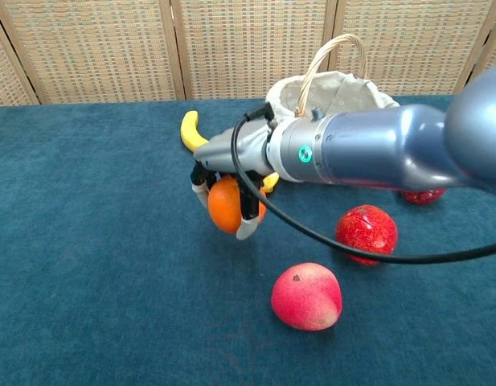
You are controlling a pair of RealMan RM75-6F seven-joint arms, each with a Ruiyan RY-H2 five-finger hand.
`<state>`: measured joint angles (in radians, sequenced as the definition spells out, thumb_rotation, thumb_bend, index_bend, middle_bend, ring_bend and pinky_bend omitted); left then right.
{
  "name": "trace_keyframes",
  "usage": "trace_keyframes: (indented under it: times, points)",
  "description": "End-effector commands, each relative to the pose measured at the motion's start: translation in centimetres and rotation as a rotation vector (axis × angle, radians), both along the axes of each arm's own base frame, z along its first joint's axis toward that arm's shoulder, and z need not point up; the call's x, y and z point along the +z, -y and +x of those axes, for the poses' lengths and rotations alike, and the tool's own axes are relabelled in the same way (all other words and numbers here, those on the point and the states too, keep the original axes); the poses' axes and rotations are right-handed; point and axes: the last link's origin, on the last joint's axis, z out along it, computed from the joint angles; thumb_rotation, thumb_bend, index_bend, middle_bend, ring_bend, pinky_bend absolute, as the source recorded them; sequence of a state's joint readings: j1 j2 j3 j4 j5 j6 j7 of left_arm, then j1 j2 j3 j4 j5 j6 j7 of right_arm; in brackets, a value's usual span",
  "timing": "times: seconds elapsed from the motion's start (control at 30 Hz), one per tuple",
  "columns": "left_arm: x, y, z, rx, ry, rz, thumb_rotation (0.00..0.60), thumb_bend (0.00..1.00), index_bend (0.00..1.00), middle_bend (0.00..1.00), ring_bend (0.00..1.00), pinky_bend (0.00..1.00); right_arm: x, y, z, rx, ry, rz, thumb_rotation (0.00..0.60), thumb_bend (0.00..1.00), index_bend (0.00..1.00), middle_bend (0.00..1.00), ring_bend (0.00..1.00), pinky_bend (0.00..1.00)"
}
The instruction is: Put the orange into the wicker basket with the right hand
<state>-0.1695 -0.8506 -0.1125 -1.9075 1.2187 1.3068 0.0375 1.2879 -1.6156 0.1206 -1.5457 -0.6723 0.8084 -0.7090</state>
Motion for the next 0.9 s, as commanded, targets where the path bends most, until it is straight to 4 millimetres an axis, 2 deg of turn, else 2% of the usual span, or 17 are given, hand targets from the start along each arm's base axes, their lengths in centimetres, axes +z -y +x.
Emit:
trace_keyframes:
  times: [0.03, 0.13, 0.27, 0.37, 0.43, 0.5, 0.6, 0.73, 0.9]
  points:
    - [0.0, 0.0, 0.1, -0.003, 0.001, -0.001, 0.600, 0.02, 0.00, 0.00, 0.00, 0.00, 7.6, -0.2, 0.0, 0.015, 0.234, -0.070, 0.600, 0.34, 0.47, 0.43, 0.34, 0.61]
    - [-0.3, 0.2, 0.3, -0.009, 0.001, -0.010, 0.600, 0.02, 0.00, 0.00, 0.00, 0.00, 12.8, 0.2, -1.8, -0.007, 0.321, -0.145, 0.600, 0.34, 0.47, 0.44, 0.34, 0.61]
    - [-0.6, 0.4, 0.5, -0.019, -0.003, -0.020, 0.600, 0.02, 0.00, 0.00, 0.00, 0.00, 16.5, 1.3, -4.4, -0.085, 0.378, -0.200, 0.600, 0.35, 0.47, 0.45, 0.35, 0.61]
    - [-0.6, 0.6, 0.8, -0.030, -0.007, -0.016, 0.600, 0.02, 0.00, 0.00, 0.00, 0.00, 18.5, 3.7, -7.5, -0.238, 0.461, -0.243, 0.600, 0.35, 0.47, 0.45, 0.35, 0.62]
    - [-0.6, 0.7, 0.8, -0.029, -0.006, -0.012, 0.600, 0.02, 0.00, 0.00, 0.00, 0.00, 18.6, 5.3, -9.0, -0.315, 0.479, -0.247, 0.600, 0.36, 0.47, 0.45, 0.35, 0.62]
    - [-0.6, 0.6, 0.8, -0.028, -0.005, -0.011, 0.600, 0.02, 0.00, 0.00, 0.00, 0.00, 18.3, 5.9, -9.7, -0.347, 0.481, -0.242, 0.600, 0.36, 0.47, 0.45, 0.35, 0.62]
    - [-0.6, 0.5, 0.8, -0.030, -0.003, -0.015, 0.600, 0.02, 0.00, 0.00, 0.00, 0.00, 16.8, 7.3, -10.9, -0.412, 0.471, -0.226, 0.600, 0.36, 0.47, 0.45, 0.35, 0.62]
    - [-0.6, 0.4, 0.7, -0.023, 0.002, -0.017, 0.600, 0.02, 0.00, 0.00, 0.00, 0.00, 15.1, 8.7, -11.4, -0.490, 0.494, -0.203, 0.600, 0.36, 0.47, 0.45, 0.35, 0.62]
    - [-0.1, 0.2, 0.3, -0.008, 0.012, -0.004, 0.600, 0.02, 0.00, 0.00, 0.00, 0.00, 13.7, 9.7, -11.1, -0.527, 0.514, -0.188, 0.600, 0.36, 0.47, 0.46, 0.35, 0.62]
